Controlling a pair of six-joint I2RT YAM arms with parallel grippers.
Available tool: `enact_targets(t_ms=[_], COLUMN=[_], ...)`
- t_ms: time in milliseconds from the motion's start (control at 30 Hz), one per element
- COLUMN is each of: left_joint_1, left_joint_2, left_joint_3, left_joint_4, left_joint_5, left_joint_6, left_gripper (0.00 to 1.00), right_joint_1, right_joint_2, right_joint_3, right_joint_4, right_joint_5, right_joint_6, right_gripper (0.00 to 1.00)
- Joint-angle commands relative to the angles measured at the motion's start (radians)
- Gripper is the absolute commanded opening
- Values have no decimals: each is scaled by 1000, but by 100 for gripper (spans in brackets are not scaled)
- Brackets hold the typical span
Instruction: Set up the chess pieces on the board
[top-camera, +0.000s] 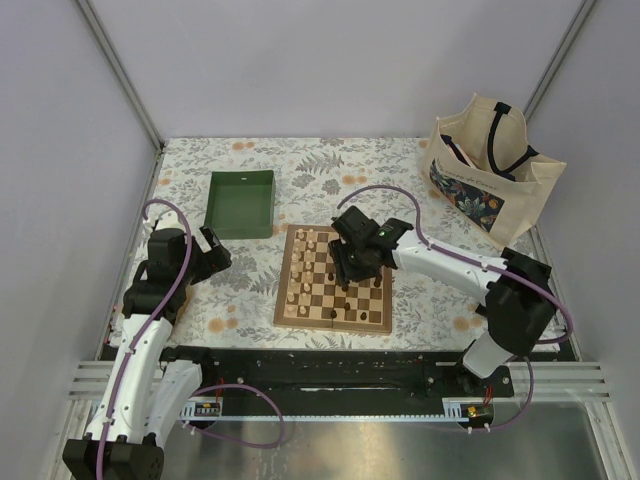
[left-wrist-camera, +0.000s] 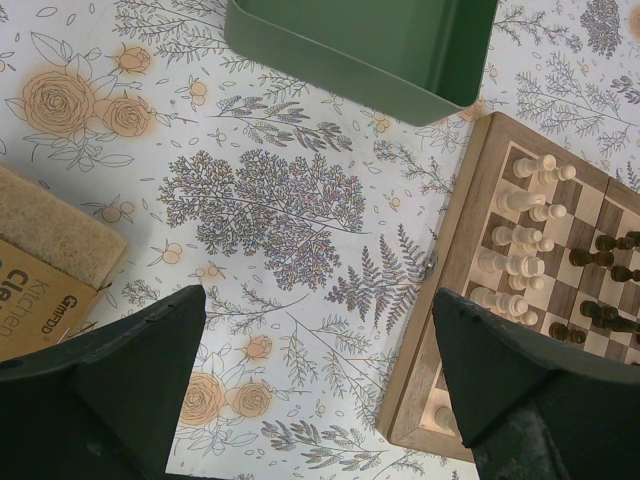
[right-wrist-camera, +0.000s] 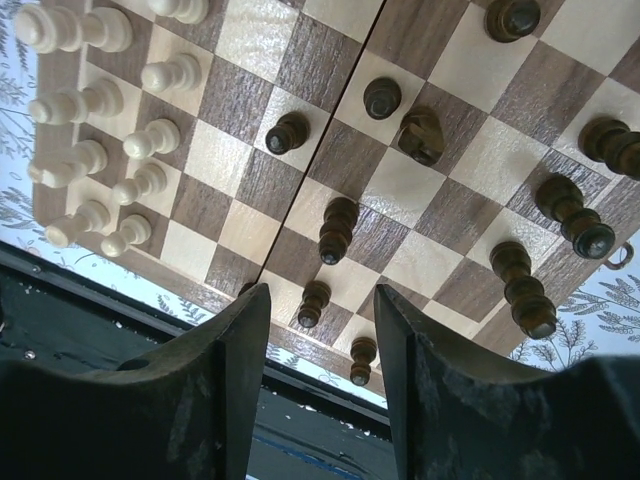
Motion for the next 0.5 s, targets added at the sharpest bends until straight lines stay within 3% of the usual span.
enact_targets(t_ms=[0,467], left_joint_1=[5,5], left_joint_2=[-2,1], left_joint_3=[17,17], left_joint_4=[50,50], left_joint_5=[15,15], left_joint_6=[6,6], left_gripper=[99,99], right_joint_1=[10,14], right_joint_2=[30,96], right_joint_3=[32,41], right_joint_4=[19,45], right_joint_5=[15,35], right_joint_6=[26,16], right_gripper=[55,47])
